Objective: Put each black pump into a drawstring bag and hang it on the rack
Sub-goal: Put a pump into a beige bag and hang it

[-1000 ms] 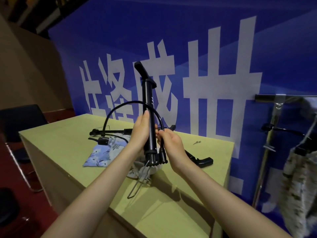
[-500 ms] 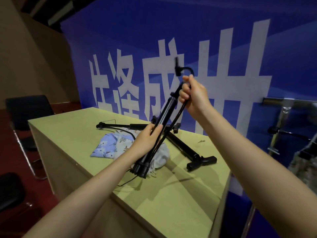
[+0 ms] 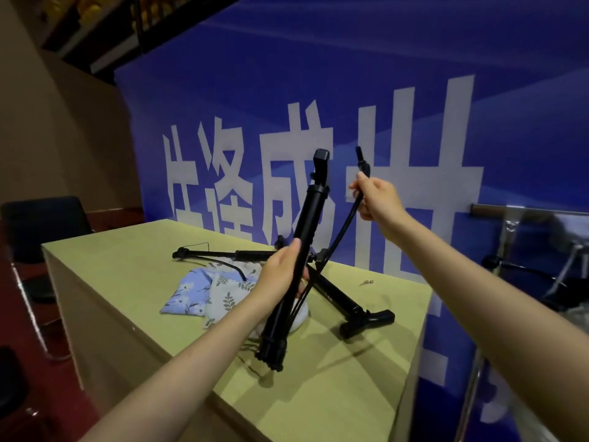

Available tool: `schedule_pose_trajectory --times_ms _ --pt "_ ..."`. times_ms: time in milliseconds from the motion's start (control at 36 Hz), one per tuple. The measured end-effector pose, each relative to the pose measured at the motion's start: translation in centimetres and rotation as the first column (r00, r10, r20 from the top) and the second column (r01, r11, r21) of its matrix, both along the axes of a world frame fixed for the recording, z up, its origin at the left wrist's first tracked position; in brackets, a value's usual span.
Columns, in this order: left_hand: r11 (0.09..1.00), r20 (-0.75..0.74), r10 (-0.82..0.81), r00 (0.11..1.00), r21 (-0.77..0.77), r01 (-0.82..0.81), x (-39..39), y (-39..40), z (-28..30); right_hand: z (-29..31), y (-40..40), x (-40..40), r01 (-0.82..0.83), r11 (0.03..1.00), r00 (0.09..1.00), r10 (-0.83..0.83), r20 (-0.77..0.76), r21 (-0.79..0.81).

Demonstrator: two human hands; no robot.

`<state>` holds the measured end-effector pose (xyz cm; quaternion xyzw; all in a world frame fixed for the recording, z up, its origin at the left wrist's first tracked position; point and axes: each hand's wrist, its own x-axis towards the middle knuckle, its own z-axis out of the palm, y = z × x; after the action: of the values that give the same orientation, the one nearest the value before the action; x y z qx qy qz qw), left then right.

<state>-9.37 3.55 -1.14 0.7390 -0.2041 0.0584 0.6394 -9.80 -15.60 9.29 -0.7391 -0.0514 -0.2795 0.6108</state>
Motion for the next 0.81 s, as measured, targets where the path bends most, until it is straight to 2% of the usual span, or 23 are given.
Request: schedule_pose_trajectory --times_ms 83,194,306,417,528,694,806 --pt "0.997 -0.049 -0.065 0.997 -0.046 0.063 -0.3 -0.9 0.4 0.9 -0.2 -0.6 -0.033 0.994 0.998 0.026 0.065 0.107" --pt "0.974 -0.148 -0.172 0.974 -0.172 0.146 -0.4 -1.2 1.0 2.1 -0.8 -1.7 -0.098 0.992 0.991 0.089 0.101 0.081" --pt "0.991 -0.118 -0.113 0.987 -0.088 0.102 -0.7 -2.2 1.0 2.6 -1.4 -2.5 -0.153 0.988 0.986 0.153 0.060 0.002" --pt "0.994 -0.125 -0.042 0.991 -0.108 0.028 -0.7 -3.2 0.7 3.0 -1.8 -2.6 -0.159 0.987 0.987 0.159 0.020 0.010" --pt "0.989 -0.117 -0.133 0.984 -0.075 0.125 -0.3 -4.0 -0.2 2.7 -1.9 -2.1 -0.170 0.985 0.985 0.171 -0.022 0.027" --pt "0.981 0.042 -0.190 0.981 0.051 0.188 -2.1 -4.0 0.2 1.5 -2.1 -0.8 0.004 0.985 0.999 -0.011 -0.041 -0.171" --pt "0.974 0.104 -0.209 0.972 0.111 0.198 -2.1 -3.8 -0.4 1.1 -2.8 -0.3 0.011 0.969 0.991 -0.043 -0.125 -0.248"
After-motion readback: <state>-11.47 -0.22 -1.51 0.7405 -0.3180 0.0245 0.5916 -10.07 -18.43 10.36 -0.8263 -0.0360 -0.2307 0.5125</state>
